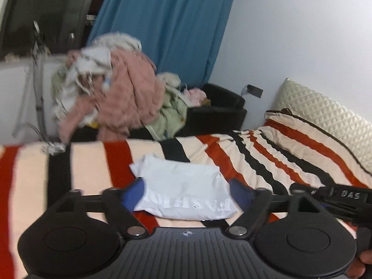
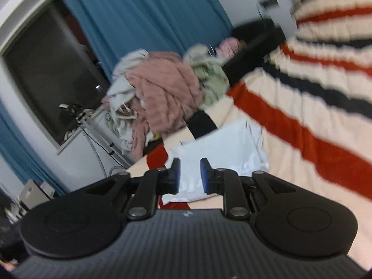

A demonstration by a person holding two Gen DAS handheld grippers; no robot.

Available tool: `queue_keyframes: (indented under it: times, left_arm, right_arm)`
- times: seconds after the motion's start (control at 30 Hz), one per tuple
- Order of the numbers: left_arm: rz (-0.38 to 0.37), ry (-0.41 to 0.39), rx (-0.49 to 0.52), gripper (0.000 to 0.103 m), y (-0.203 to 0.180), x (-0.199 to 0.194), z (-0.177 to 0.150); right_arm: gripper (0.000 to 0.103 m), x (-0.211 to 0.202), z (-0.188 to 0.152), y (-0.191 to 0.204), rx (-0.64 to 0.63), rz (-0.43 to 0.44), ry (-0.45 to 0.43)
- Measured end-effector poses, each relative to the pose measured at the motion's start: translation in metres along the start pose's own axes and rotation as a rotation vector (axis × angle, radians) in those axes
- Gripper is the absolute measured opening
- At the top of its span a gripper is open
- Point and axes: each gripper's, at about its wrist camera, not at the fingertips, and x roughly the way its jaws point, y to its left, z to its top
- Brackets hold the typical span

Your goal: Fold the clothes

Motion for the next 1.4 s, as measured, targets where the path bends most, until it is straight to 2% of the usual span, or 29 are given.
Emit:
queue_keyframes:
  times: [0.03, 0.17, 0.23, 0.27, 0.47, 0.67, 0.87, 1.03, 1.3, 1.4]
  left_arm:
    - [0.006, -0.014, 0.013, 0.087, -0.007, -0.021, 0.002]
    - [0.035, -0.067, 0.053, 0.103, -0.03, -0.092, 0.0]
    - [0.047, -0.08, 0.066, 0.103, -0.036, -0.116, -0.009]
    - [0.052, -0.085, 0.071, 0.103, -0.038, -0.127, -0.014]
    - [0.077, -0.108, 0.116, 0.103, -0.043, -0.168, -0.054]
    - [0.107, -0.154, 0.103, 0.103, -0.034, -0.189, -0.091]
    - [0.14, -0.201, 0.102, 0.103, -0.025, -0.201, -0.11]
    - [0.154, -0.204, 0.116, 0.103, -0.012, -0.189, -0.128]
    - [0.212, -0.139, 0.063, 0.103, 0.025, -0.153, -0.158]
    - [0.204, -0.118, 0.06, 0.103, 0.028, -0.148, -0.163]
  right_arm:
    - [0.045, -0.016, 0.0, 0.007, -0.026, 0.0, -0.017]
    - [0.065, -0.068, -0.002, 0.03, -0.108, 0.025, -0.052]
    - [0.096, -0.089, -0.005, 0.037, -0.141, 0.016, -0.07]
    - [0.098, -0.098, -0.007, 0.04, -0.159, 0.009, -0.081]
    - [0.1, -0.135, -0.034, 0.049, -0.303, 0.019, -0.11]
    - [0.1, -0.15, -0.073, 0.045, -0.34, 0.027, -0.152]
    - [0.1, -0.142, -0.109, 0.04, -0.356, 0.02, -0.181]
    - [0.1, -0.124, -0.134, 0.04, -0.379, 0.001, -0.191]
    - [0.1, -0.092, -0.158, 0.037, -0.422, -0.009, -0.173]
    - [0.1, -0.083, -0.161, 0.034, -0.424, -0.038, -0.157]
